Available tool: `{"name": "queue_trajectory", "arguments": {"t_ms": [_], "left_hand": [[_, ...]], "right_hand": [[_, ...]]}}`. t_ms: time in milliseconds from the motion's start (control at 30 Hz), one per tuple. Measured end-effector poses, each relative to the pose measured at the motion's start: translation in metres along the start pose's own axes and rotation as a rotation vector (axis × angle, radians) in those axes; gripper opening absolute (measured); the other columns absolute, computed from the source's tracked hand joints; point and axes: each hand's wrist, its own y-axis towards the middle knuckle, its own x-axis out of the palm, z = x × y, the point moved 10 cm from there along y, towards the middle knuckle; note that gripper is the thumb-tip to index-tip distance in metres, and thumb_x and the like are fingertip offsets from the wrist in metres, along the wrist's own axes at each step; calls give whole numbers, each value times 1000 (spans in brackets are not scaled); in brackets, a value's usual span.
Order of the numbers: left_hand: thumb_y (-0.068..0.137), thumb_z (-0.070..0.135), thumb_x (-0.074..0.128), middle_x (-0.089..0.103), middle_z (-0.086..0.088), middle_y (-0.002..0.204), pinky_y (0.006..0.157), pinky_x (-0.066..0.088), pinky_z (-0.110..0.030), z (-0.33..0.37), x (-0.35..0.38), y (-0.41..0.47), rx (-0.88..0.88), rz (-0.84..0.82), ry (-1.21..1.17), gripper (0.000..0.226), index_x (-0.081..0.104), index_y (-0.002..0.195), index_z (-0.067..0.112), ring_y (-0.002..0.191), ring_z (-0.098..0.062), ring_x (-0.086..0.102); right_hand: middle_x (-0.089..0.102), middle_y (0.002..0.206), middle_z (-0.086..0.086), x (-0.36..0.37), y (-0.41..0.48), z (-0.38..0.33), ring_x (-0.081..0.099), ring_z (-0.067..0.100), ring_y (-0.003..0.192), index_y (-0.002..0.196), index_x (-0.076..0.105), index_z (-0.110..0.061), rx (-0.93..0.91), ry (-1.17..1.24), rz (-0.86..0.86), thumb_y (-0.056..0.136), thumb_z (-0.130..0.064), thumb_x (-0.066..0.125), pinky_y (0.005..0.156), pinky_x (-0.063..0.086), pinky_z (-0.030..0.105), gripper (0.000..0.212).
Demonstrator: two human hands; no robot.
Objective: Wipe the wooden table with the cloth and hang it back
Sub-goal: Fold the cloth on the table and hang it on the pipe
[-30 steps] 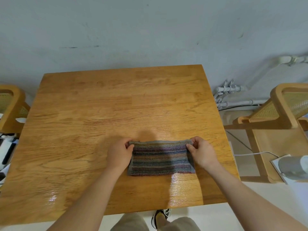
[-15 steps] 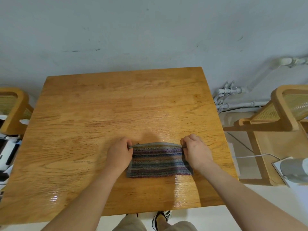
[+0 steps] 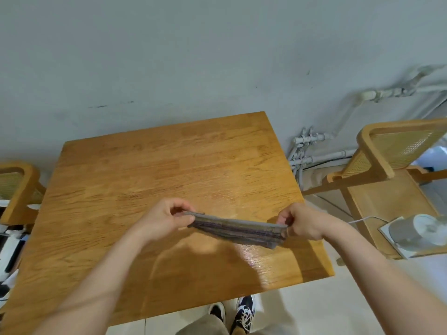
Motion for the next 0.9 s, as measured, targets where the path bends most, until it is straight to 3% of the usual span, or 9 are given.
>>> {"name": "queue_trajectory", "arguments": {"t_ms": [100,167,267,367,467,567,667,800,900], "left_hand": [[86,14,67,69,2,84,70,48,-22,66,12,-4,165,-76,88,11,69,85,24,75,-16,63],[86,17,66,70,7,87,75,49,-21,114,29,-7,302,-123,206,10,69,87,26,81,-9,63],[86,21,66,68,12,86,74,46,-23,173,56,-22,502,-152,376,13,69,94,31,80,-5,60],[83,19,67,65,7,78,67,46,-30,209,62,-33,624,-92,424,16,62,93,31,73,-9,58],[79,18,73,66,7,76,65,47,-27,225,51,-39,645,-41,211,25,53,89,30,63,-3,56],[73,25,81,65,7,90,68,50,-24,224,39,-43,636,-10,7,35,51,92,26,70,-8,61],[71,23,83,63,0,93,74,51,-30,209,58,-41,566,-140,-71,40,52,96,22,78,-17,61],[70,25,79,62,4,83,71,47,-30,215,89,-36,575,-209,-40,29,60,91,31,70,-9,52],[76,15,79,68,3,79,71,49,-25,233,105,-27,546,-277,-79,15,70,85,23,68,-6,57]], "right_hand": [[64,90,-8,-4,-26,-7,60,14,86,85,62,-26,39,-164,-49,81,-11,73,73,50,26,18],[56,118,-5,-11,-41,-20,54,19,110,109,58,-27,5,-229,2,79,-25,77,91,49,34,35],[50,134,-11,-37,-72,-72,48,11,123,131,49,-31,-258,145,291,76,-34,80,104,41,34,63],[67,97,-5,-51,-94,-94,64,12,90,106,61,-27,-387,544,491,71,-23,79,86,54,41,39],[62,75,-1,-64,-114,-89,54,7,70,98,69,-13,-375,762,590,77,-5,77,73,48,30,24],[57,58,-13,-78,-138,-71,51,2,56,96,74,-12,-311,852,685,80,-6,77,62,46,20,17],[69,65,-2,-90,-160,-53,64,11,63,87,73,-10,-298,948,744,79,-4,77,67,55,29,11],[58,51,-13,-108,-184,-28,54,2,52,88,69,-6,-263,903,794,80,0,74,58,44,20,11],[67,71,0,-123,-204,-1,60,12,69,84,69,-6,-209,798,840,79,-2,76,72,51,29,9]]}}
